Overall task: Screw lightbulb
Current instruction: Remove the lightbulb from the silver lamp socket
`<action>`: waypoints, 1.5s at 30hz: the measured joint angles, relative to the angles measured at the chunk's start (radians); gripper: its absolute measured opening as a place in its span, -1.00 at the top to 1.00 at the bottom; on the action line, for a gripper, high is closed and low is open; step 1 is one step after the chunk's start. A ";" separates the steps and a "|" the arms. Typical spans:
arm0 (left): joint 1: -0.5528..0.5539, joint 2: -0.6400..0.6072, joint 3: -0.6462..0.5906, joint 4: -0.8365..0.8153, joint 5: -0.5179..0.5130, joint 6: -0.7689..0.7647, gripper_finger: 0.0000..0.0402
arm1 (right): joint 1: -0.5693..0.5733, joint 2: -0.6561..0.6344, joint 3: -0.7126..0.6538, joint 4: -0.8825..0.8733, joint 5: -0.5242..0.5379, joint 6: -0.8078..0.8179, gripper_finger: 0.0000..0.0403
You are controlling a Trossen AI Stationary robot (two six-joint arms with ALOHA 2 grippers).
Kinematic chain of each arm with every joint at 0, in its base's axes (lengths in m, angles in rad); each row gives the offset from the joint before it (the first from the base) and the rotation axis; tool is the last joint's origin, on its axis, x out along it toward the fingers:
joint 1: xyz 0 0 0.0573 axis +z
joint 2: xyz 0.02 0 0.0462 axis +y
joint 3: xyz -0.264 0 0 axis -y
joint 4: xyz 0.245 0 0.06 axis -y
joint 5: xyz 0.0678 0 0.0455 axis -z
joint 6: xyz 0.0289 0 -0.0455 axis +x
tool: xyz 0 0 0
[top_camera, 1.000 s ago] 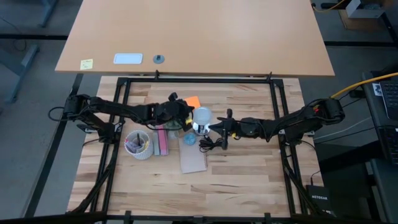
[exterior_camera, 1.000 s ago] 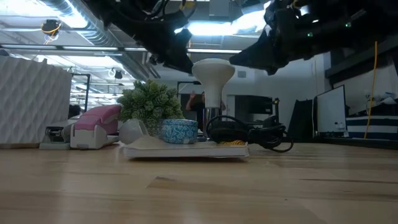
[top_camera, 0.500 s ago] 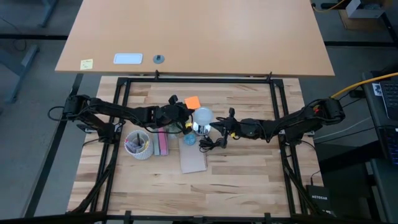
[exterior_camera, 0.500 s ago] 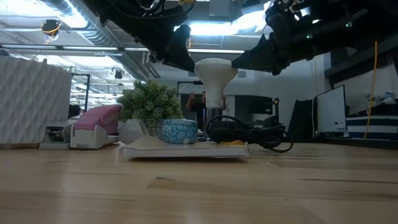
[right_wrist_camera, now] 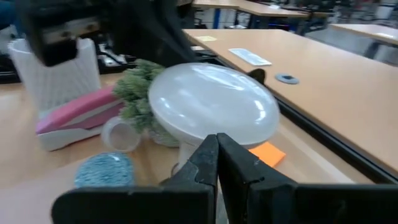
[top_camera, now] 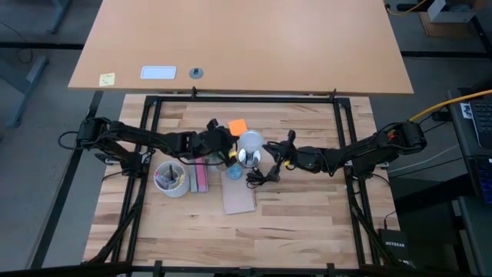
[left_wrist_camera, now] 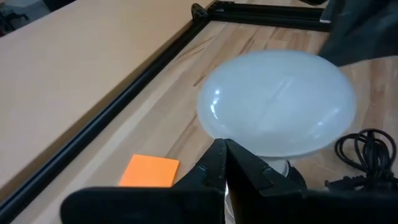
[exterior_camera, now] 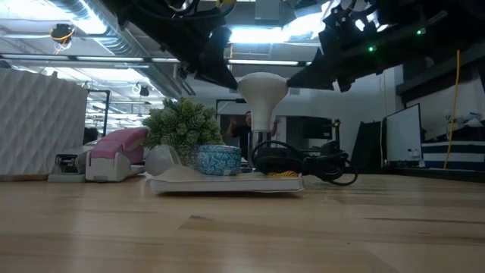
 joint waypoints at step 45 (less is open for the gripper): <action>-0.174 -0.077 -0.001 0.010 0.011 0.000 1.00 | 0.000 -0.179 0.001 -0.112 -0.190 -0.038 0.94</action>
